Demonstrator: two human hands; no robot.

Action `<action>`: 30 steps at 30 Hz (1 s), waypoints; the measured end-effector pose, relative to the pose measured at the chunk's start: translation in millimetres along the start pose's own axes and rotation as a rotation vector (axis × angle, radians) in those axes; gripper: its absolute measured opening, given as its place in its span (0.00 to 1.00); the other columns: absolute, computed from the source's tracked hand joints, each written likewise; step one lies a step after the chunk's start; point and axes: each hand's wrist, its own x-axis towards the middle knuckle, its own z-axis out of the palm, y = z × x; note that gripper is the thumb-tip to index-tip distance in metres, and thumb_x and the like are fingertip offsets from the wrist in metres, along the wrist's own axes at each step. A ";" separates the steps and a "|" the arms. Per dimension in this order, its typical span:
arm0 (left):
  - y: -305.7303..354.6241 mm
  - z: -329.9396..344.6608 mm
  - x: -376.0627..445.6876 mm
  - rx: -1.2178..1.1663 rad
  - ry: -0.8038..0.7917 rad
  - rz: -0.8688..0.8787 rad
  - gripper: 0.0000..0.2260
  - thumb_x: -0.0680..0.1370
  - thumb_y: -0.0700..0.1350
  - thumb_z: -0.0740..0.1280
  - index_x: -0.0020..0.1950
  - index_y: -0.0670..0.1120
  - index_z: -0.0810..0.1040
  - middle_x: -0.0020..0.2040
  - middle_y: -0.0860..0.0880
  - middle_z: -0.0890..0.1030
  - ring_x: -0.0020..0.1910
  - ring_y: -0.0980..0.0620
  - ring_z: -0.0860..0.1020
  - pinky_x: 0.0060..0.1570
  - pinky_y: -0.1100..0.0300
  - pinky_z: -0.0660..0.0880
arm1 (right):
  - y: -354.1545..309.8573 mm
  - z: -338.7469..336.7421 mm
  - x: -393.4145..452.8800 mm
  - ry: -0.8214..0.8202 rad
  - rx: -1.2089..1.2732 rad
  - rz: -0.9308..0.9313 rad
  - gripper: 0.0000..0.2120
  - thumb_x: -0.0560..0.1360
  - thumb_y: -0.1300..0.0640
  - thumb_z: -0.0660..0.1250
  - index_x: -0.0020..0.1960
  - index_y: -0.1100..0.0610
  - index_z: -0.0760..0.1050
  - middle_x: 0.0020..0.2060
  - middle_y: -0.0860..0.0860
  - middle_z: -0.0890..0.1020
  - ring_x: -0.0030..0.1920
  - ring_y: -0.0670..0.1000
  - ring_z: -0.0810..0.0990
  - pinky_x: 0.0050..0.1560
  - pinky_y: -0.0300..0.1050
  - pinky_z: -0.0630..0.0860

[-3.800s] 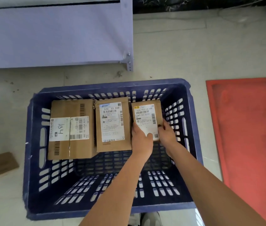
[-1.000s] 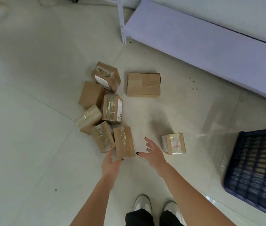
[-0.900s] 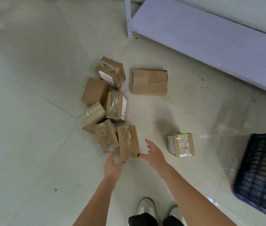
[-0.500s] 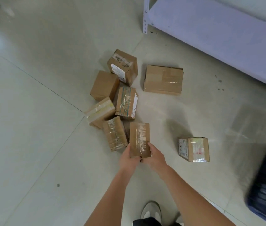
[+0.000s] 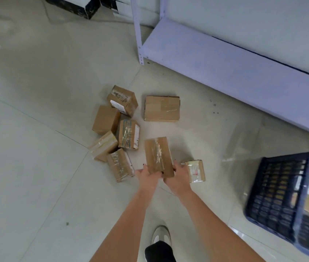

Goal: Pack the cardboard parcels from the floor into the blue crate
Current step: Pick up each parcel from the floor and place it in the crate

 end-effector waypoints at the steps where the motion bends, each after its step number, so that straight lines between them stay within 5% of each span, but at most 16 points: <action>1: 8.5 8.4 -1.1 0.019 0.003 0.024 0.16 0.68 0.38 0.69 0.55 0.40 0.71 0.56 0.45 0.61 0.54 0.49 0.69 0.52 0.64 0.68 | -0.8 -8.1 -2.0 0.019 -0.014 -0.020 0.19 0.68 0.65 0.67 0.58 0.61 0.72 0.57 0.59 0.69 0.53 0.56 0.75 0.52 0.45 0.75; 4: 23.5 39.4 -1.4 0.115 0.016 0.105 0.13 0.72 0.38 0.67 0.56 0.41 0.75 0.55 0.47 0.60 0.49 0.50 0.70 0.51 0.66 0.67 | 8.1 -38.6 -8.3 0.088 0.014 -0.061 0.23 0.69 0.68 0.64 0.64 0.59 0.71 0.58 0.58 0.67 0.52 0.54 0.74 0.53 0.39 0.73; 6: 31.6 65.9 -9.4 0.136 0.011 0.141 0.18 0.72 0.39 0.69 0.61 0.42 0.74 0.58 0.46 0.62 0.54 0.48 0.72 0.57 0.62 0.68 | 21.2 -65.7 -14.8 0.138 0.093 -0.073 0.29 0.70 0.71 0.63 0.69 0.56 0.68 0.59 0.56 0.66 0.51 0.50 0.73 0.47 0.30 0.69; 11: 29.6 152.7 -49.0 0.216 -0.008 0.208 0.30 0.69 0.42 0.72 0.68 0.44 0.64 0.56 0.51 0.60 0.58 0.48 0.70 0.52 0.62 0.70 | 61.1 -141.8 -36.7 0.202 0.326 -0.111 0.36 0.67 0.75 0.60 0.72 0.54 0.63 0.67 0.50 0.64 0.60 0.46 0.69 0.41 0.17 0.66; 14: 25.8 207.2 -78.8 0.186 -0.057 0.240 0.34 0.59 0.46 0.75 0.62 0.44 0.68 0.56 0.48 0.71 0.61 0.44 0.73 0.60 0.49 0.73 | 86.0 -186.5 -46.8 0.223 0.371 -0.136 0.37 0.67 0.75 0.59 0.72 0.52 0.62 0.68 0.49 0.68 0.66 0.46 0.68 0.55 0.25 0.68; 17: 23.4 255.5 -99.1 0.176 -0.060 0.261 0.39 0.53 0.49 0.77 0.62 0.41 0.71 0.57 0.41 0.78 0.58 0.42 0.77 0.57 0.47 0.76 | 110.3 -226.1 -55.4 0.264 0.352 -0.129 0.38 0.67 0.75 0.59 0.73 0.51 0.62 0.68 0.49 0.70 0.67 0.48 0.69 0.61 0.36 0.70; 22: 12.1 335.8 -132.8 0.247 -0.095 0.277 0.37 0.57 0.48 0.79 0.63 0.43 0.71 0.58 0.43 0.77 0.56 0.45 0.78 0.58 0.52 0.76 | 167.7 -297.2 -73.1 0.339 0.343 -0.198 0.35 0.67 0.72 0.62 0.71 0.50 0.65 0.67 0.47 0.71 0.61 0.44 0.71 0.57 0.32 0.70; 26: -4.1 388.0 -160.2 0.240 -0.212 0.203 0.32 0.65 0.42 0.76 0.65 0.42 0.68 0.59 0.45 0.76 0.54 0.48 0.77 0.52 0.59 0.72 | 219.3 -361.0 -83.6 0.409 0.452 -0.135 0.28 0.71 0.62 0.64 0.70 0.53 0.66 0.69 0.49 0.68 0.69 0.49 0.65 0.70 0.49 0.65; 30: -22.3 437.4 -191.1 0.220 -0.442 0.091 0.30 0.71 0.40 0.72 0.70 0.44 0.65 0.64 0.43 0.75 0.58 0.44 0.77 0.57 0.54 0.74 | 276.4 -428.3 -92.4 0.428 0.802 -0.012 0.24 0.76 0.63 0.59 0.70 0.53 0.64 0.68 0.51 0.68 0.66 0.53 0.69 0.68 0.54 0.68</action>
